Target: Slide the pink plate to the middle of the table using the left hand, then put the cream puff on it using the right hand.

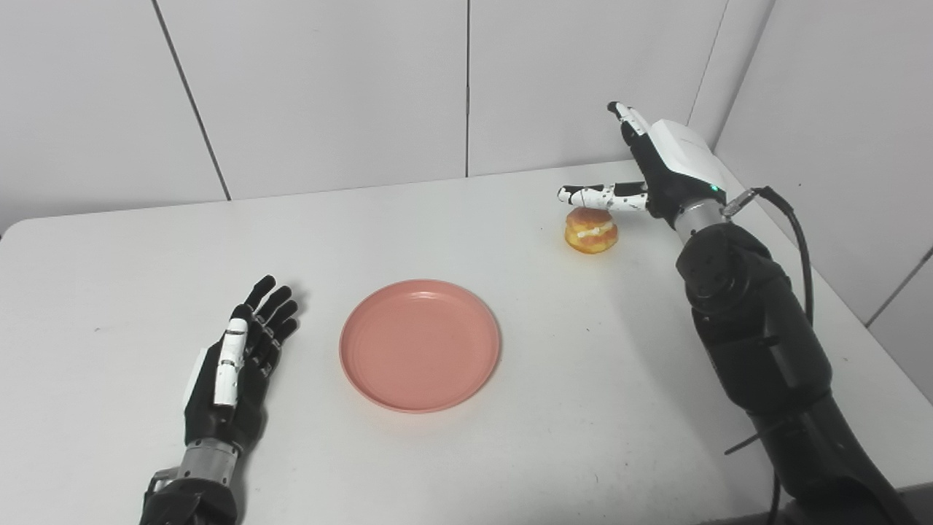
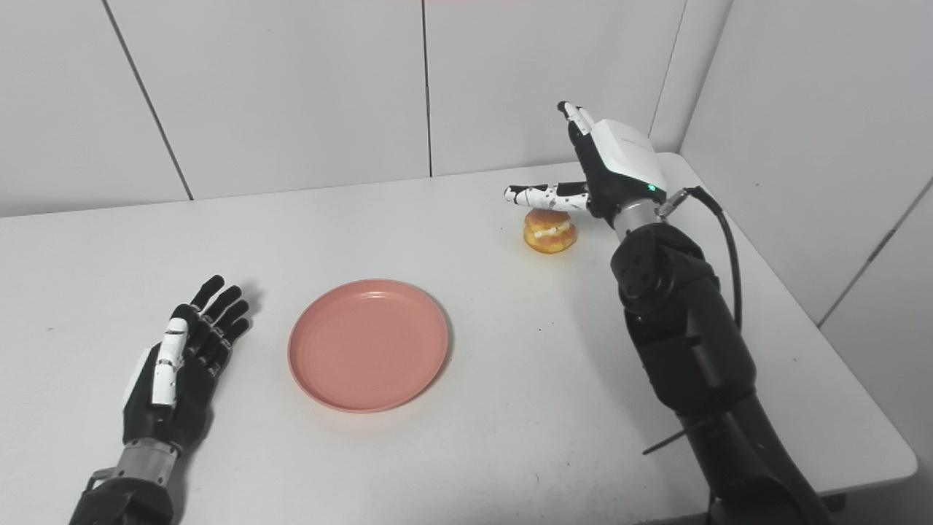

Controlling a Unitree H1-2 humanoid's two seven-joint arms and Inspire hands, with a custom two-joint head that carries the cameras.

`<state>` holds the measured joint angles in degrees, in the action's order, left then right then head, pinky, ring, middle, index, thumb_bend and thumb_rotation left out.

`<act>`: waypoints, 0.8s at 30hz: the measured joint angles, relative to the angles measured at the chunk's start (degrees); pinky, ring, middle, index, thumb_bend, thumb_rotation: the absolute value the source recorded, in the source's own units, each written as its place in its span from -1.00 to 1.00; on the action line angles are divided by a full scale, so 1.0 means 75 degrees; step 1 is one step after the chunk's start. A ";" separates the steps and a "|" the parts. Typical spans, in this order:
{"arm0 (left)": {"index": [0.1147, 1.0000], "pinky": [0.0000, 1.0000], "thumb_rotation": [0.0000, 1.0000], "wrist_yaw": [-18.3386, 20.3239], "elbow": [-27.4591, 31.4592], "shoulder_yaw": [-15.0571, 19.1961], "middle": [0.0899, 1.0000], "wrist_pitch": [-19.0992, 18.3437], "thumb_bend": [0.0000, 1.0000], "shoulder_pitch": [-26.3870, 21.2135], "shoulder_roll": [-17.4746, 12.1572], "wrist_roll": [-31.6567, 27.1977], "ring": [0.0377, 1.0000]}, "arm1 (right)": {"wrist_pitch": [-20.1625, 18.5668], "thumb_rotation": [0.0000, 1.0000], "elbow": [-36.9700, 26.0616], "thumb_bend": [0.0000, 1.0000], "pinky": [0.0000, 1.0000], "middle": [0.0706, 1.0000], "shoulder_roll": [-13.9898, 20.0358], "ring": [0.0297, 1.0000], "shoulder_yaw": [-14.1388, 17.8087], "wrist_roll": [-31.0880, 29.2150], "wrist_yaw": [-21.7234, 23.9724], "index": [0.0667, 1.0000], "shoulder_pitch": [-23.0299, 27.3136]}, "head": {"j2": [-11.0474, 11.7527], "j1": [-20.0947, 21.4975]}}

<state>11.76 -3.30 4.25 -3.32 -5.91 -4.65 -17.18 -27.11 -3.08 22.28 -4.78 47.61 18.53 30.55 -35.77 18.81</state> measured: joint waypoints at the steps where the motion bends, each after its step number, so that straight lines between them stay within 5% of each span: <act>1: 0.72 0.86 0.86 0.0000 0.0026 -0.0005 0.77 -0.0001 -0.22 0.0020 -0.0018 0.0001 0.80 | -0.0001 0.18 0.0113 0.84 0.59 0.94 -0.0014 0.86 -0.0002 0.0091 0.0002 0.94 0.0029 | 0.0000 0.0000; 24: 0.73 0.86 0.77 -0.0001 0.0197 0.0005 0.78 -0.0067 -0.20 0.0146 -0.0068 -0.0014 0.81 | -0.0001 0.12 0.2338 0.92 0.56 0.92 -0.0086 0.81 -0.0631 -0.0214 -0.0461 0.91 0.0572 | -0.0094 -0.0176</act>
<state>11.75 -1.83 4.29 -3.82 -4.81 -5.16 -17.28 -27.12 14.46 21.63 -9.51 46.01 15.07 34.84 -36.47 17.49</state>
